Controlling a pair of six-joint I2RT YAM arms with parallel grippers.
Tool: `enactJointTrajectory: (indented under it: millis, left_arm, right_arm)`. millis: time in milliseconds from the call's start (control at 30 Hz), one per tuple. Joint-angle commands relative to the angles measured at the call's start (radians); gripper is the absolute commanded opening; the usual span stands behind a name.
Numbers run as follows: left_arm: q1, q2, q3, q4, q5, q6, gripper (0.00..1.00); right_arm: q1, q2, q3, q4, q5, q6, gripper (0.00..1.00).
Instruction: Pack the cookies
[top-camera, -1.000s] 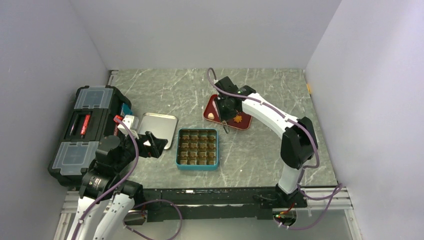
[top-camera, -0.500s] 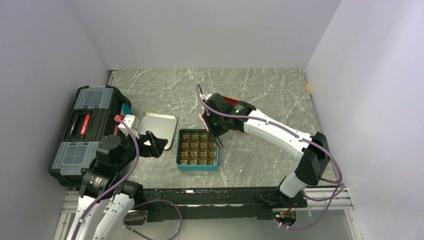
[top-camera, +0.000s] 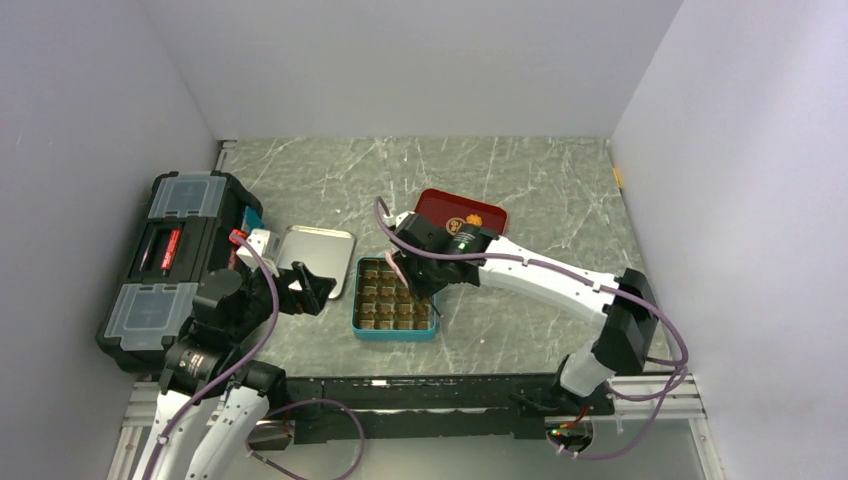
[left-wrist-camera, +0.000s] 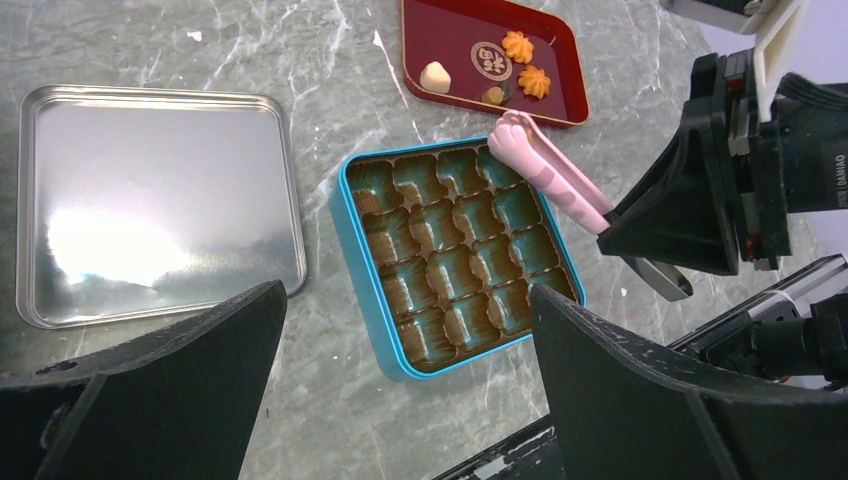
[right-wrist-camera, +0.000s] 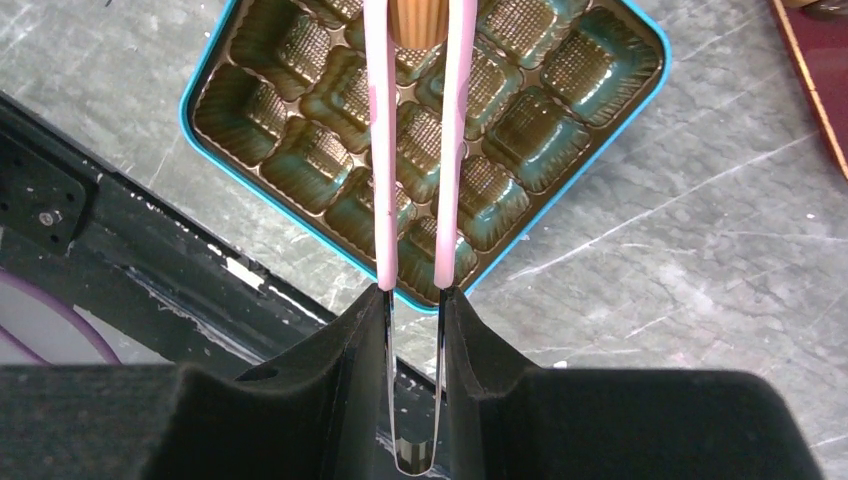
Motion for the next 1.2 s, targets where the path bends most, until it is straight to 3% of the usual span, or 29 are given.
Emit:
enactJointTrajectory:
  millis: [0,700,1167]
  left_arm:
    - [-0.002,-0.002,0.015,0.034,-0.006,0.003,0.99]
    - [-0.003,-0.005,0.017,0.034,-0.001,0.004,0.99]
    - [-0.003,-0.002,0.017,0.035,0.002,0.006,0.99]
  right_arm:
    - [0.013,0.035,0.015,0.036,0.031,0.026,0.17]
    - [0.02,0.209,0.075,0.096,0.025,0.012,0.17]
    - [0.02,0.225,0.072,0.101,0.033,0.012,0.24]
